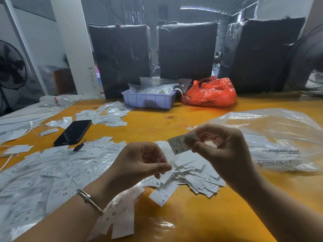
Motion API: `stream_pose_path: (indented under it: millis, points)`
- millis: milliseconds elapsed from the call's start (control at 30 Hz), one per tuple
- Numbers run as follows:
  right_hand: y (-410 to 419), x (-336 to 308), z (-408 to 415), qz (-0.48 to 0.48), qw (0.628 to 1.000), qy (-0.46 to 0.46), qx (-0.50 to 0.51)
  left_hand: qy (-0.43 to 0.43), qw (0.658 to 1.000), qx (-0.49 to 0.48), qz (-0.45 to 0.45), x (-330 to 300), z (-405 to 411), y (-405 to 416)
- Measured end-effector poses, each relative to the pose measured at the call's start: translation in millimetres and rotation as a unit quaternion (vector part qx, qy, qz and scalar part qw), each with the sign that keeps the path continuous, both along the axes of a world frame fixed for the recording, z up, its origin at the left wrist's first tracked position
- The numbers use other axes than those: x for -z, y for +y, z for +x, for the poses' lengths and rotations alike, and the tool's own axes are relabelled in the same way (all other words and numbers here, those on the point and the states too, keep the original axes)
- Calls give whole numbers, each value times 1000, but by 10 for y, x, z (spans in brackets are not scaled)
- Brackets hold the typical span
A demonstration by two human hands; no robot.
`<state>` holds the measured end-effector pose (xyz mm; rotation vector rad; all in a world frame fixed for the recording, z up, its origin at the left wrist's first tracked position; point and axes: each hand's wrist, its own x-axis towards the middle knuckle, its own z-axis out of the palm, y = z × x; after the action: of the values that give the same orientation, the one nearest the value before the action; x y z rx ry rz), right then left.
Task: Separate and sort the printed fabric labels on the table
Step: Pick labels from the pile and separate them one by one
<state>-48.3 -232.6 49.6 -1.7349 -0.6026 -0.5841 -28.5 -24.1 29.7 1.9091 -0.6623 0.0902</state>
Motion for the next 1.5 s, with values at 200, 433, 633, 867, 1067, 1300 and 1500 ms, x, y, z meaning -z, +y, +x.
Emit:
stream_pose_path:
  millis: [200,433,633,867,1067,1300,1500]
  points:
    - [-23,-16,-1,29,1000,-3,6,-1,1000,-1,4,0,-1,2]
    - [-12,-10,-8,9,1000,5,2,-2,1000,-3,-2,8,10,7]
    - [-6,-6,-12,-2,1000,-7,23,-5,1000,3,7,15,20,12]
    - [13,20,-10,-23,1000,9,19,0,1000,7,-1,10,5,3]
    - [5,24,14,-71,996,50,-10,15,1000,15,-1,6,3,7]
    - [32,31,23,-104,991,80,-9,44,999,30,-10,16,19,-2]
    - [10,16,5,-87,994,8,58,45,999,9,-9,-3,19,2]
